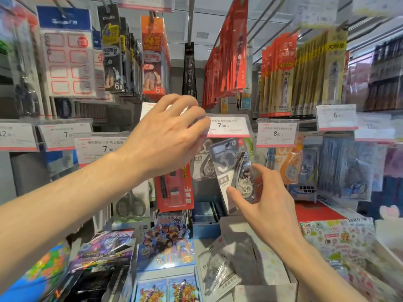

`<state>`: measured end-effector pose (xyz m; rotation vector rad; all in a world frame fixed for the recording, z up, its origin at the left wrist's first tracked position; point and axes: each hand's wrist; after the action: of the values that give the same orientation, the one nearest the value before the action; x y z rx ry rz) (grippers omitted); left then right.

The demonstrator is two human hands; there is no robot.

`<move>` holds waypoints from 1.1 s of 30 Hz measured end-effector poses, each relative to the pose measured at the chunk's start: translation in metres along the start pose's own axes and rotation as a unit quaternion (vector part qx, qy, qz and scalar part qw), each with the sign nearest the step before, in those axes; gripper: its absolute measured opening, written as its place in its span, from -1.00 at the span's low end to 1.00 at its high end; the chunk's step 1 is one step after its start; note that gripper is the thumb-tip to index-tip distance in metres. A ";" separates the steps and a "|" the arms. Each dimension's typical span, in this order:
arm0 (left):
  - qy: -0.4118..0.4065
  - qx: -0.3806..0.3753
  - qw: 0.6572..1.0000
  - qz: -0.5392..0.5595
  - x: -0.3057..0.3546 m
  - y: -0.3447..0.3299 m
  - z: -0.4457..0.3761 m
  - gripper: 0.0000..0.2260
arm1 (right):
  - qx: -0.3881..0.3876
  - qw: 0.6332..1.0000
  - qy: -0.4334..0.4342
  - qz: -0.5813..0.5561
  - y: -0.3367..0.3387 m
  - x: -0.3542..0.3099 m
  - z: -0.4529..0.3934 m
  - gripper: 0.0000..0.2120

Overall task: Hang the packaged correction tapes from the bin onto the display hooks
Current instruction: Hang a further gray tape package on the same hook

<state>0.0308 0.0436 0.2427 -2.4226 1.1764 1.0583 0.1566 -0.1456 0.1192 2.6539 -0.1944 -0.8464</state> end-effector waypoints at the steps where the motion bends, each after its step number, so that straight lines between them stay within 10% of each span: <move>1: 0.002 0.003 1.000 0.005 -0.001 0.001 -0.001 -0.73 | -0.001 1.000 0.006 0.004 -0.001 -0.002 -0.001 -0.27; 33: 0.009 0.018 0.998 0.051 -0.007 -0.004 -0.003 -0.73 | 0.043 0.997 0.011 0.057 -0.033 -0.032 -0.030 -0.33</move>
<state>0.0322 0.0487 0.2494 -2.3707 1.3271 1.0373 0.1490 -0.0995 0.1467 2.6997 -0.3821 -0.7884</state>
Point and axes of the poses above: each hand's wrist, its own z-axis away from the middle knuckle, its own y-axis out of the back of the hand, x = y × z, and after that the axes turned 9 degrees about -z, right-handed
